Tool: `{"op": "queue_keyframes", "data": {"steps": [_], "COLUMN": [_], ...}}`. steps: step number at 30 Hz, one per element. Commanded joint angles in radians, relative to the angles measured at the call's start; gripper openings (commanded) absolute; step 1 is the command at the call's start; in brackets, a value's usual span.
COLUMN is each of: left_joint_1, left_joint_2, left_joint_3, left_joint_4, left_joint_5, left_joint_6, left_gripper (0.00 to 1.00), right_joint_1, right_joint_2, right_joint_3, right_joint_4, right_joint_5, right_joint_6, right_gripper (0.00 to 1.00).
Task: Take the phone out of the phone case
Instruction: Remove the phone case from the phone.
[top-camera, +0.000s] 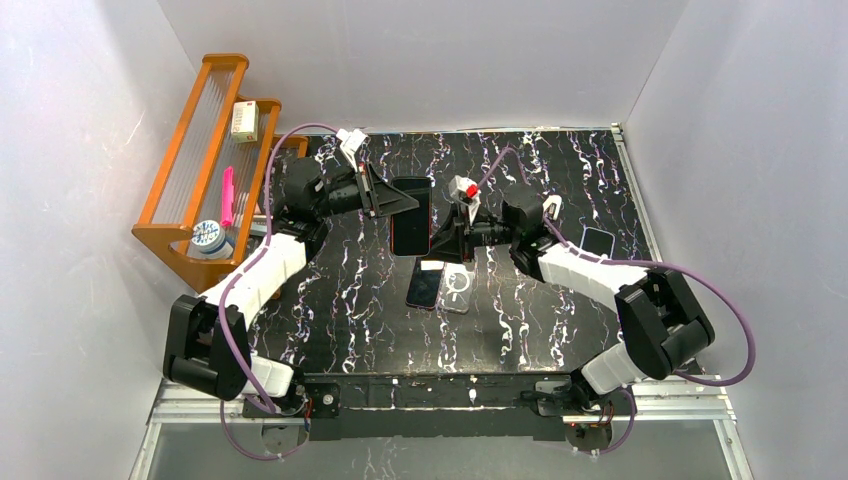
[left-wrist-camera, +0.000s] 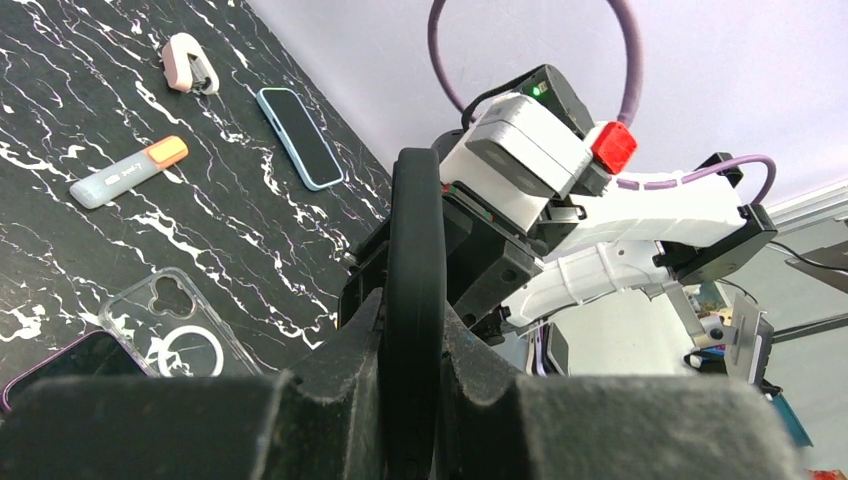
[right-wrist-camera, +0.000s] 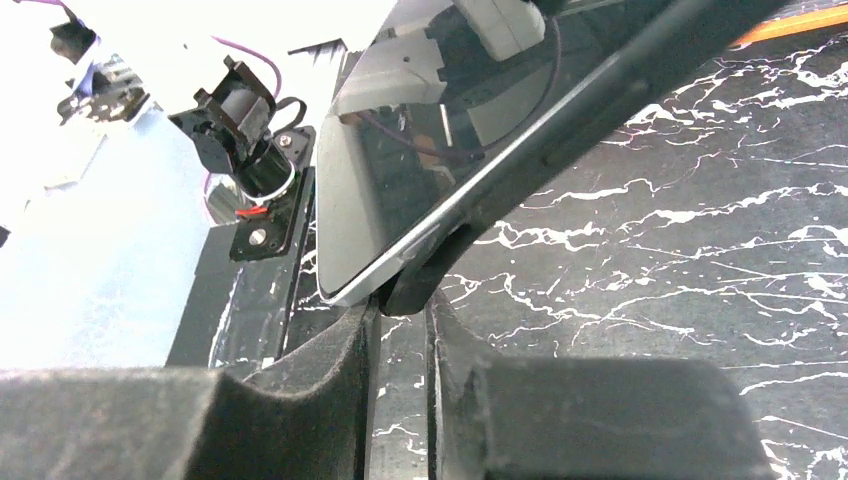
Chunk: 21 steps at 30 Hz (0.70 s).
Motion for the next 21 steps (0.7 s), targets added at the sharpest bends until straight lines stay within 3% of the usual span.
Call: {"op": "queue_keyframes", "data": {"steps": [1, 12, 21], "left_joint_1": [-0.036, -0.076, -0.114], "left_joint_2": [-0.048, -0.077, -0.080], "left_joint_3": [-0.011, -0.057, -0.075], "left_joint_4": [0.060, 0.085, 0.094], "left_joint_5": [0.056, 0.032, 0.019], "left_joint_6": [-0.112, -0.128, -0.134], "left_gripper": [0.00, 0.00, 0.00], "right_joint_1": [-0.010, -0.011, -0.017], "right_joint_2": [-0.015, 0.030, 0.037], "right_joint_3": [-0.041, -0.078, -0.094], "right_joint_4": [0.394, 0.679, 0.759], "right_joint_5": [0.167, 0.241, 0.294], "right_joint_6": [0.256, 0.567, 0.644], "right_gripper": [0.13, 0.22, 0.25]}}
